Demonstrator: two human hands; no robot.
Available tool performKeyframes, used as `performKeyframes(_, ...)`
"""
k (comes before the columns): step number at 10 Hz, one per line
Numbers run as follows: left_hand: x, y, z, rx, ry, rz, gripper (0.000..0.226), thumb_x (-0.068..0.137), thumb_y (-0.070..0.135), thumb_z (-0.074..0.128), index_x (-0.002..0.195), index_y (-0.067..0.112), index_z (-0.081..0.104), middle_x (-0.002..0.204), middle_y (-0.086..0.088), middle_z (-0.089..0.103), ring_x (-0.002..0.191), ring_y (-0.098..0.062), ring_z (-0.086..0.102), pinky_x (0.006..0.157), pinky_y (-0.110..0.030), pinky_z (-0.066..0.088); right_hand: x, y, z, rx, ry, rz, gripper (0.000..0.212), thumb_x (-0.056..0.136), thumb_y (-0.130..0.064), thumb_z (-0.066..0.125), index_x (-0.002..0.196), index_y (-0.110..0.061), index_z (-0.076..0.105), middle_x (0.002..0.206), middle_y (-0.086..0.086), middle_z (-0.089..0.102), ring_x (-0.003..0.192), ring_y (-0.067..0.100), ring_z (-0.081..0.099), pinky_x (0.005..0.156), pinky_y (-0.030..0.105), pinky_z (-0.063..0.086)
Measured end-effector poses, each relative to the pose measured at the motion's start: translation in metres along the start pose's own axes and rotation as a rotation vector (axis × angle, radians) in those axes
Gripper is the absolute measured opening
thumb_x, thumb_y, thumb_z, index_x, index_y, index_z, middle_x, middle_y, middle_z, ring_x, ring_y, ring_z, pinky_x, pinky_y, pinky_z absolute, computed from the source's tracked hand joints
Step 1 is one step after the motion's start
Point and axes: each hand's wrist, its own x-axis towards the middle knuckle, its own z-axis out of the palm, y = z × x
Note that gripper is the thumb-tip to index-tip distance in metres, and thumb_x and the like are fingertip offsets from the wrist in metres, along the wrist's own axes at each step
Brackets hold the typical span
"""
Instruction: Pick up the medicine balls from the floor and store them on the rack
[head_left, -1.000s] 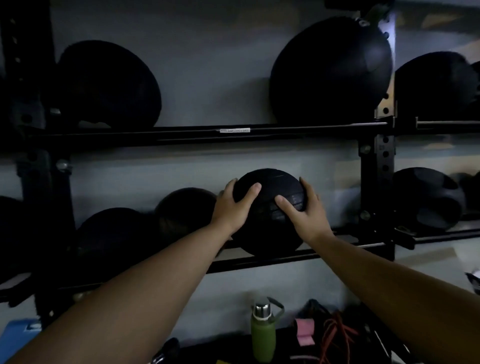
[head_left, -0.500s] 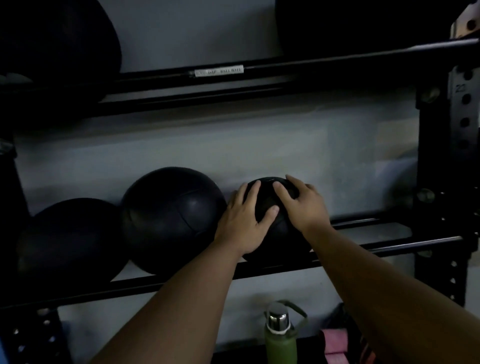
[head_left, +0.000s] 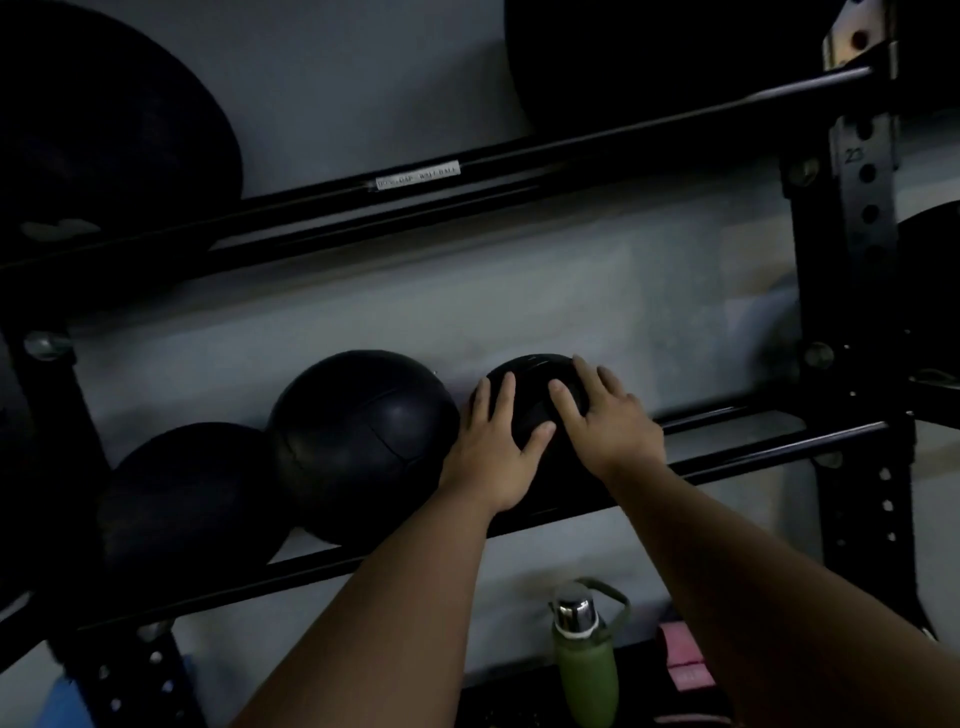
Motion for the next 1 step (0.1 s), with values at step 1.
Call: performKeyframes(1,-0.0426,-0.0027,-0.0118,0.106,-0.111,-0.026,0.084,0.105,0.058,0.048,0.172,0.031,0.005,0.181,0.002,-0.002,0.162,-0.031,0.025,0.123,-0.045,0.035,-0.0411,0.0073,-0.0071,-0.032,-0.209,0.052,0.082,0.099,-0.071,0.036,0.164,-0.041,-0.004,0.175,0.004,0.006,0.150,0.039,0.035,0.113,0.054,0.041)
